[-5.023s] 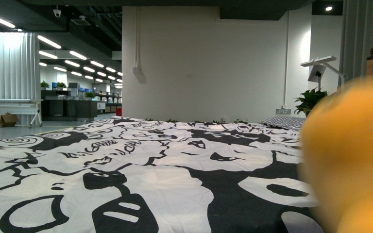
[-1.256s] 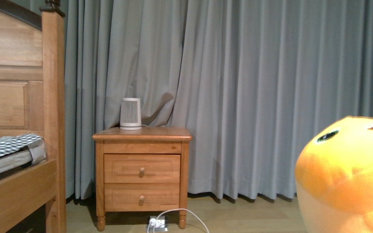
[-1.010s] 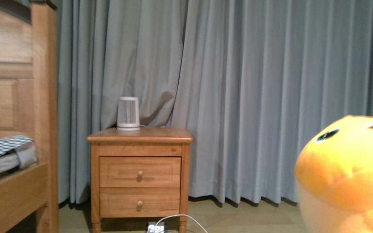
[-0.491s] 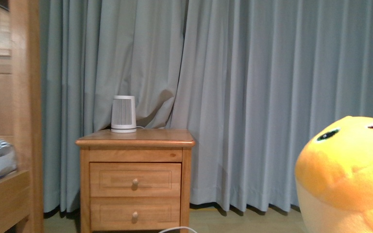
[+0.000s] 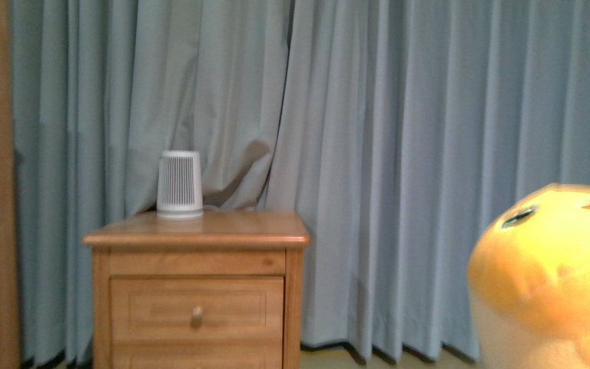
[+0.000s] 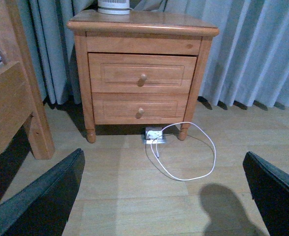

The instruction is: Put away toys

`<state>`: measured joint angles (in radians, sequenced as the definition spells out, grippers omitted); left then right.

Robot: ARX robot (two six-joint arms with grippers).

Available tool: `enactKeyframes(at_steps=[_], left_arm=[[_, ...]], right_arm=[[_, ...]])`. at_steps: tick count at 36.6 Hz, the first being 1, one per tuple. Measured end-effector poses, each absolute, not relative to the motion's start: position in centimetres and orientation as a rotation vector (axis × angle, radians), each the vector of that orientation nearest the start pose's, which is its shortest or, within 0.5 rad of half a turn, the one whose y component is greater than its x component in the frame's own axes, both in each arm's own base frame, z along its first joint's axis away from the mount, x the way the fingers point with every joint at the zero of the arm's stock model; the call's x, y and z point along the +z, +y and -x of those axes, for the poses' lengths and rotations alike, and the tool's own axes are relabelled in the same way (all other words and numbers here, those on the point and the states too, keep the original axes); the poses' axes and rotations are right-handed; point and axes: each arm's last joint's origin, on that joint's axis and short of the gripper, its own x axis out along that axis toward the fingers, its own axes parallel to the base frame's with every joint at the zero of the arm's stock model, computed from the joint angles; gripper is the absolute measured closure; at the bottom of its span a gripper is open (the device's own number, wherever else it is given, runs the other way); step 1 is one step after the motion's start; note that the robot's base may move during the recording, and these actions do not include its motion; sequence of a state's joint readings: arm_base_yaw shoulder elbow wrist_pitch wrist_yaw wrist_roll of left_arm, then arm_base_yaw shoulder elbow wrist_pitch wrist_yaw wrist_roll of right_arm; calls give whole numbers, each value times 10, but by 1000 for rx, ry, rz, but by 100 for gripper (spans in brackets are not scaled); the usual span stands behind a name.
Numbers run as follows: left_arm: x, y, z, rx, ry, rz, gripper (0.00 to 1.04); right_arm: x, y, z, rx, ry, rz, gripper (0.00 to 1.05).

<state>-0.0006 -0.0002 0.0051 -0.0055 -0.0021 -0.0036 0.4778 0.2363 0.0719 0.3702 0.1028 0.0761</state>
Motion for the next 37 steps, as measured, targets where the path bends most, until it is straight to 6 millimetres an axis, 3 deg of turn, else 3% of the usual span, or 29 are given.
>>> enactKeyframes(at_steps=[37], left_arm=[[165, 0, -97, -1, 1, 4, 6]], right_arm=[[204, 48, -99, 382, -181, -134, 95]])
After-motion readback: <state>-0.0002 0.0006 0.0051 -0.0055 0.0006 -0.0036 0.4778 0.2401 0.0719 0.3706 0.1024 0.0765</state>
